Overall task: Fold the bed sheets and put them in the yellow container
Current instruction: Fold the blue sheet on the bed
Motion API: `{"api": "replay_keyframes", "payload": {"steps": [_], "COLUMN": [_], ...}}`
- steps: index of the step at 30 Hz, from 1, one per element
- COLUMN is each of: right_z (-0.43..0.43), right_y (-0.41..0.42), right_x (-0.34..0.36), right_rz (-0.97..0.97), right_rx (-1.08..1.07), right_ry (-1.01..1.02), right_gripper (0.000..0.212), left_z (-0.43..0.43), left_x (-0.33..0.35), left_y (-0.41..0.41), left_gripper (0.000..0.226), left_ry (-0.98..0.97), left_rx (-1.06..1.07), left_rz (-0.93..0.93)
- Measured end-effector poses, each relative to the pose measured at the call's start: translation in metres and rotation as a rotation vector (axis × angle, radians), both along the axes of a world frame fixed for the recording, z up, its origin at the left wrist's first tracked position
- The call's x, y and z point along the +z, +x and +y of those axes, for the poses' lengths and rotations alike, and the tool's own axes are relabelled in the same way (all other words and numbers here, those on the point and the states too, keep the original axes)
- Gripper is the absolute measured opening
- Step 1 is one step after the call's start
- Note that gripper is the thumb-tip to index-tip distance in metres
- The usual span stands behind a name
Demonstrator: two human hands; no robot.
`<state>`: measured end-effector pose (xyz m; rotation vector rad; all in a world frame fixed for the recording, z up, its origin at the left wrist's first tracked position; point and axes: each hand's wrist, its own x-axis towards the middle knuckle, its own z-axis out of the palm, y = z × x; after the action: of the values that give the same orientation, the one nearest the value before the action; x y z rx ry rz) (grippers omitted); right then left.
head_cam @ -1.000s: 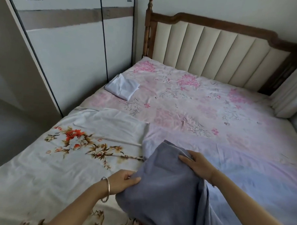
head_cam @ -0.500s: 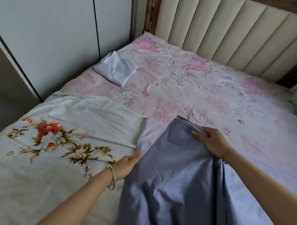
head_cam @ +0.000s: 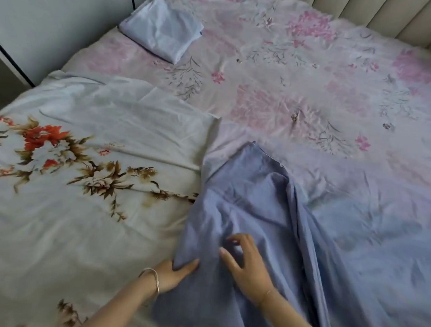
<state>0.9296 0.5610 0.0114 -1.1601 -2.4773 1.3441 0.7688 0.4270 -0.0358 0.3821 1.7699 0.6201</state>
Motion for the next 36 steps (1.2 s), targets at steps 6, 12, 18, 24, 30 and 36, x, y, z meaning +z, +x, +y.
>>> {"api": "replay_keyframes", "payload": {"steps": [6,12,18,24,30,36], "right_z": [-0.059,-0.077,-0.117,-0.192,-0.163,-0.044], "right_y": [0.047,0.025,0.044,0.077,0.057,0.002], "right_x": [-0.035,-0.035,0.039,-0.023,-0.031,-0.011], "right_rz": [-0.187,-0.139,0.079,-0.238,-0.205,0.201], "right_rx": [-0.053,0.011,0.262,0.361,0.488,-0.09], "right_ry": [-0.1,-0.208,-0.58,-0.656,-0.675,-0.039], "right_gripper": [0.069,0.039,0.043,0.041,0.026,0.017], "left_z": [-0.004,-0.01,-0.08,-0.182,-0.153,-0.076], "left_x": [-0.002,0.017,0.075,0.015,0.005,-0.008], "left_y": [0.025,0.052,0.047,0.086,0.06,0.022], "left_gripper": [0.068,0.071,0.052,0.108,0.069,0.051], "left_ry": [0.022,0.083,0.216,-0.163,-0.028,0.188], "left_rx": [0.196,0.295,0.282,-0.129,0.125,0.358], "left_rz": [0.205,0.225,0.139,0.192,0.146,0.145]}}
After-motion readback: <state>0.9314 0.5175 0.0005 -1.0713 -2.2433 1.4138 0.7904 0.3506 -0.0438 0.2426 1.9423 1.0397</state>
